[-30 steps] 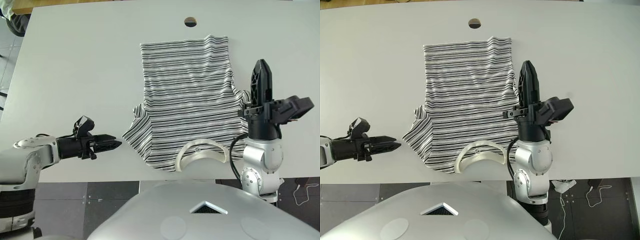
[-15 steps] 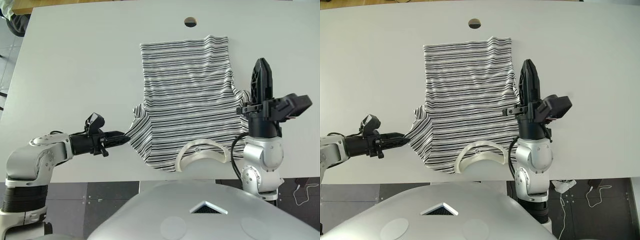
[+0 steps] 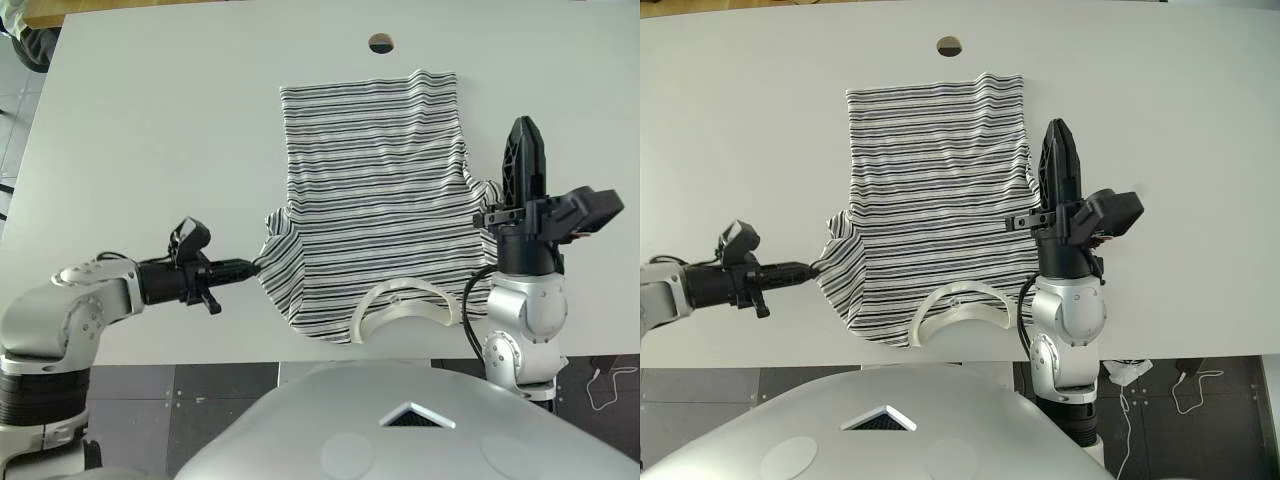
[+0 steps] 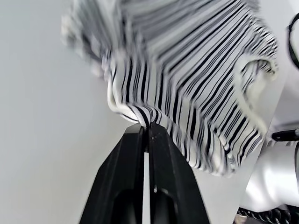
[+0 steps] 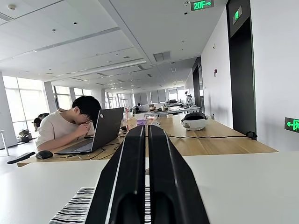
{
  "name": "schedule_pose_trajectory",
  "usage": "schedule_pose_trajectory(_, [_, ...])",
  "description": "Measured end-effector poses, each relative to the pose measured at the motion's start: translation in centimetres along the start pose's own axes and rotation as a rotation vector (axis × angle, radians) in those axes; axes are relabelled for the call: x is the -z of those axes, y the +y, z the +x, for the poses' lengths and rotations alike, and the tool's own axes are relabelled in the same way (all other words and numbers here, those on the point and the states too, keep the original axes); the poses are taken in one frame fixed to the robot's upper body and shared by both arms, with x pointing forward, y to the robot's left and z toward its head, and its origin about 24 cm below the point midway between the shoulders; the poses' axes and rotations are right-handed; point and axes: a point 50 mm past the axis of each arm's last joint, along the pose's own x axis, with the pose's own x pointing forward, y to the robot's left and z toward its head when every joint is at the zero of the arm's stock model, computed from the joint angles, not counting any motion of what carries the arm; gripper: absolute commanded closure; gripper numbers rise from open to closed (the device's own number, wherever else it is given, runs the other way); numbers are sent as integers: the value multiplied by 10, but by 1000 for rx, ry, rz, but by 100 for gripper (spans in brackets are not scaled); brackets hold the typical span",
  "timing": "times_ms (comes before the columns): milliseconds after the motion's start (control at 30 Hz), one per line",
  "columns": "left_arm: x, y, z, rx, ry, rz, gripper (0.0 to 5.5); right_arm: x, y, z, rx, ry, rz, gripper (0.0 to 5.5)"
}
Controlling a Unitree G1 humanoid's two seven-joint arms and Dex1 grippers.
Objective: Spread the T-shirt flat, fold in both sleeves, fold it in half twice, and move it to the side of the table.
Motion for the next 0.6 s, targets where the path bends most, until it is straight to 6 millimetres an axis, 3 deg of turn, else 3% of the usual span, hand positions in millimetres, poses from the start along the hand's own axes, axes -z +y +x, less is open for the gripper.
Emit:
schedule_pose_trajectory(167, [-16, -14, 24, 44, 10, 127, 538, 4, 4, 4, -22, 9, 8, 540])
schedule_pose_trajectory(367, [-28, -48, 80, 200, -42, 169, 538, 6, 6, 6, -36, 16, 3, 540])
schedule_pose_trajectory(467, [-29, -66, 100, 260, -54, 165, 538, 7, 7, 7, -43, 23, -2, 540])
schedule_pose_trajectory(567, [-24, -69, 108, 245, -22, 179, 538, 9, 7, 7, -45, 41, -3, 540])
schedule_pose_trajectory(600, [-19, -67, 112, 214, 9, 185, 515, 10, 6, 6, -45, 55, -2, 517])
